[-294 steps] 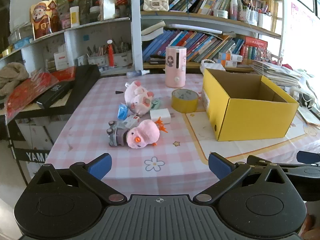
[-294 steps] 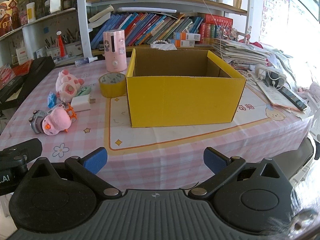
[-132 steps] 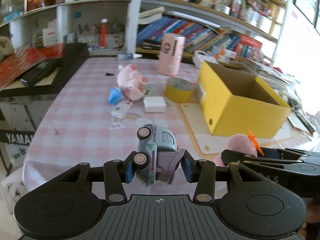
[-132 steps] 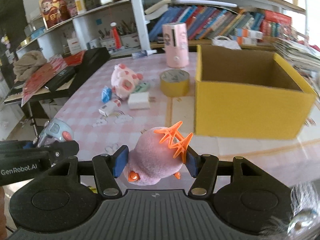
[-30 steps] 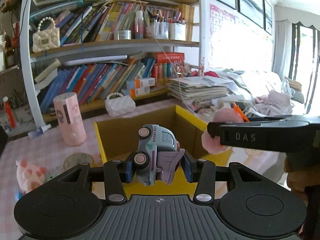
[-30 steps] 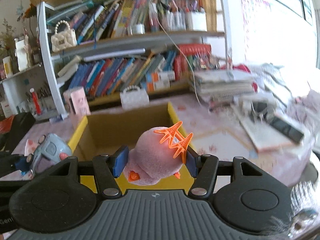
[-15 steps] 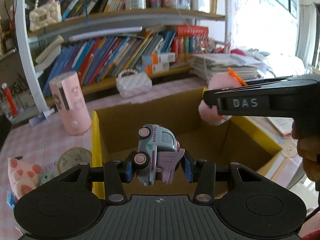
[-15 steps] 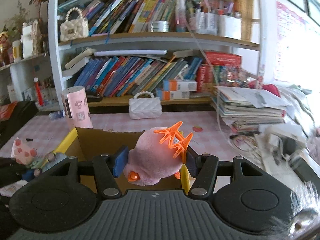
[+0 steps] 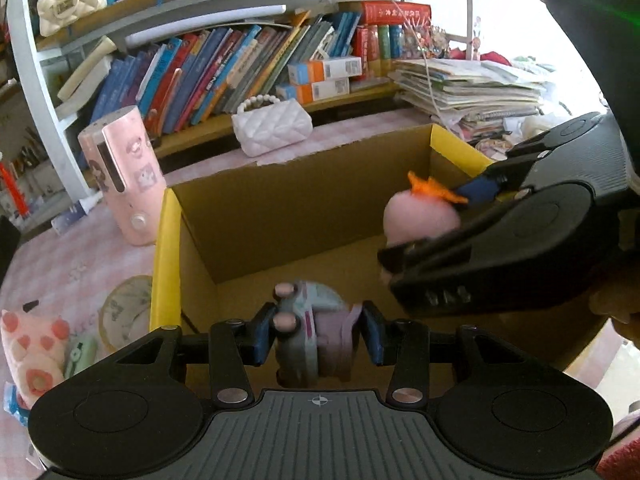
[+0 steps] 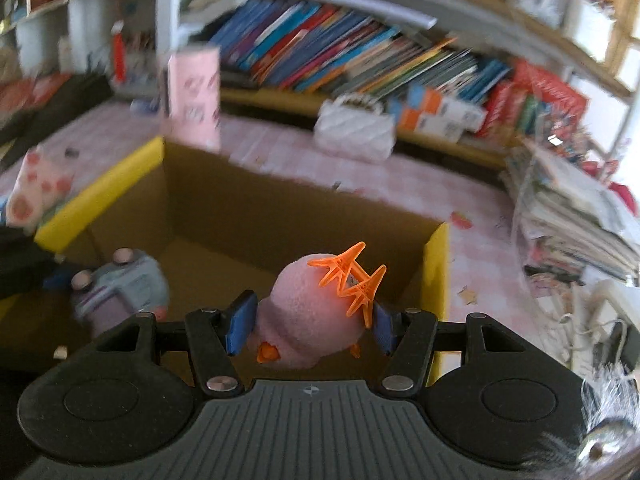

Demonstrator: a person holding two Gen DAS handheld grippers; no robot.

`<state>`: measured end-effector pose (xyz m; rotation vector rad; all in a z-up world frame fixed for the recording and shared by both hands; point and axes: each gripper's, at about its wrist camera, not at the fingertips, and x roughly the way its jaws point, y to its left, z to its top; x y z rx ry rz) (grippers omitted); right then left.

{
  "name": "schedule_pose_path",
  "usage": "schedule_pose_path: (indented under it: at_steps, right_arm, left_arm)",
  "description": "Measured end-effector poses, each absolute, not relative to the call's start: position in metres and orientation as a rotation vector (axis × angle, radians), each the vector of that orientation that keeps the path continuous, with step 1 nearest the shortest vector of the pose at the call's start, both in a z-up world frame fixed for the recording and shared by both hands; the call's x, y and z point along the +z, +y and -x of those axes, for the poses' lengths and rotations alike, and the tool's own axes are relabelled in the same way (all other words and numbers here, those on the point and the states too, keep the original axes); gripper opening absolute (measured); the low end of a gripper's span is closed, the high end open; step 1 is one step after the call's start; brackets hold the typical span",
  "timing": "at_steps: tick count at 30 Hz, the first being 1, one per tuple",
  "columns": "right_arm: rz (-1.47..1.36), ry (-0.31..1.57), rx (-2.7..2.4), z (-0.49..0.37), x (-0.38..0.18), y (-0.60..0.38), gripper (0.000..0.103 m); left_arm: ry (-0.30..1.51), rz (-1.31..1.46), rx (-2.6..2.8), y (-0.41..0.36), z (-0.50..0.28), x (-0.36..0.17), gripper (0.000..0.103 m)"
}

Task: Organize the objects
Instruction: 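Lower the pig into the box and open the right tool while the left tool releases the truck inside, then withdraw both tools from the box back toward the remaining items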

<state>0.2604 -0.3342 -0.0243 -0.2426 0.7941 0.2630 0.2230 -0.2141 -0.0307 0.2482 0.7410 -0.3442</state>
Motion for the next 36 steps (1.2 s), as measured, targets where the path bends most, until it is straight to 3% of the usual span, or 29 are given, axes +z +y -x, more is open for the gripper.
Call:
schedule_pose_path:
  at_steps: [12, 15, 20, 28, 36]
  right_arm:
    - [0.258, 0.845, 0.275, -0.267, -0.025, -0.332, 0.057]
    - [0.245, 0.836, 0.258, -0.268, -0.024, -0.334, 0.064]
    - [0.242, 0.772, 0.215, -0.26, -0.018, -0.334, 0.078]
    - [0.11, 0.624, 0.125, -0.228, 0.002, -0.339, 0.079]
    - [0.0, 0.501, -0.022, -0.184, 0.019, -0.345, 0.087]
  left_arm:
    - [0.706, -0.258, -0.333, -0.215, -0.22, -0.028, 0.045]
    - [0.683, -0.254, -0.33, -0.214, -0.215, -0.024, 0.047]
    - [0.635, -0.246, -0.314, -0.207, -0.203, -0.016, 0.06]
    - [0.535, -0.218, -0.289, -0.193, -0.172, 0.001, 0.082]
    - [0.467, -0.146, -0.254, -0.171, -0.142, 0.012, 0.088]
